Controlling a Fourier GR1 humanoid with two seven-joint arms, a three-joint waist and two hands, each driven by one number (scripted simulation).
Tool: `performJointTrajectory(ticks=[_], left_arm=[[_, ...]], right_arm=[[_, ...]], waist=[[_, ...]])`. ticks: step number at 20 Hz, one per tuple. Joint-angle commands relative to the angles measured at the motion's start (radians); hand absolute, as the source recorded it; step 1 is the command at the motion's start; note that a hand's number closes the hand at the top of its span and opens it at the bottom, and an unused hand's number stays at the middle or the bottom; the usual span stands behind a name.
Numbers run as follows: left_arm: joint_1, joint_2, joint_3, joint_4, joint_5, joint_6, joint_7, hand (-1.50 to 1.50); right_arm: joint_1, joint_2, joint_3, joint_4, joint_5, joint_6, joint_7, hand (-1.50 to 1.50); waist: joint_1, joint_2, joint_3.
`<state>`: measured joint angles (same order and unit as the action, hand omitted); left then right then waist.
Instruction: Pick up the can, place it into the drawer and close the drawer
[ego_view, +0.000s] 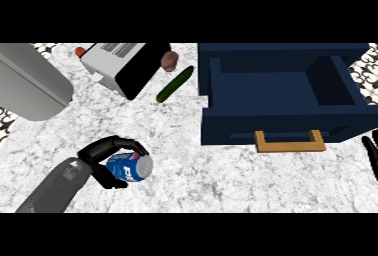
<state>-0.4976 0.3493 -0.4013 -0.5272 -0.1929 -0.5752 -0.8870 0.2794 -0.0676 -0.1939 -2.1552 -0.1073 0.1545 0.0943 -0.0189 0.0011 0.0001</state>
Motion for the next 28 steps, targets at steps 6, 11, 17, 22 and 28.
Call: performJointTrajectory(ticks=[6,11,17,22,28], left_arm=[[0.077,0.018,-0.056,-0.111,0.067,-0.241,-0.092,1.5],[0.098,0.022,0.027,-0.233,0.231,-0.226,0.096,1.5],[0.105,-0.065,0.418,-0.072,0.487,0.375,0.251,1.5],[0.085,-0.159,0.398,-0.304,0.489,0.595,0.428,1.5],[0.112,-0.192,0.293,-0.694,0.425,0.746,0.671,1.5]], right_arm=[[-0.005,0.013,-0.011,0.019,0.011,-0.008,-0.026,-1.5],[0.004,-0.019,-0.049,-0.019,-0.026,0.006,0.017,-1.5],[0.041,0.012,-0.041,-0.023,-0.001,-0.01,-0.012,-1.5],[0.077,0.016,-0.054,-0.057,-0.027,0.005,-0.005,-1.5],[0.05,0.025,-0.045,-0.034,-0.005,0.004,-0.013,-1.5]], waist=[[0.021,-0.002,0.0],[0.036,-0.01,0.002],[0.061,-0.011,0.001],[0.034,-0.014,0.003],[0.034,-0.01,0.002]])
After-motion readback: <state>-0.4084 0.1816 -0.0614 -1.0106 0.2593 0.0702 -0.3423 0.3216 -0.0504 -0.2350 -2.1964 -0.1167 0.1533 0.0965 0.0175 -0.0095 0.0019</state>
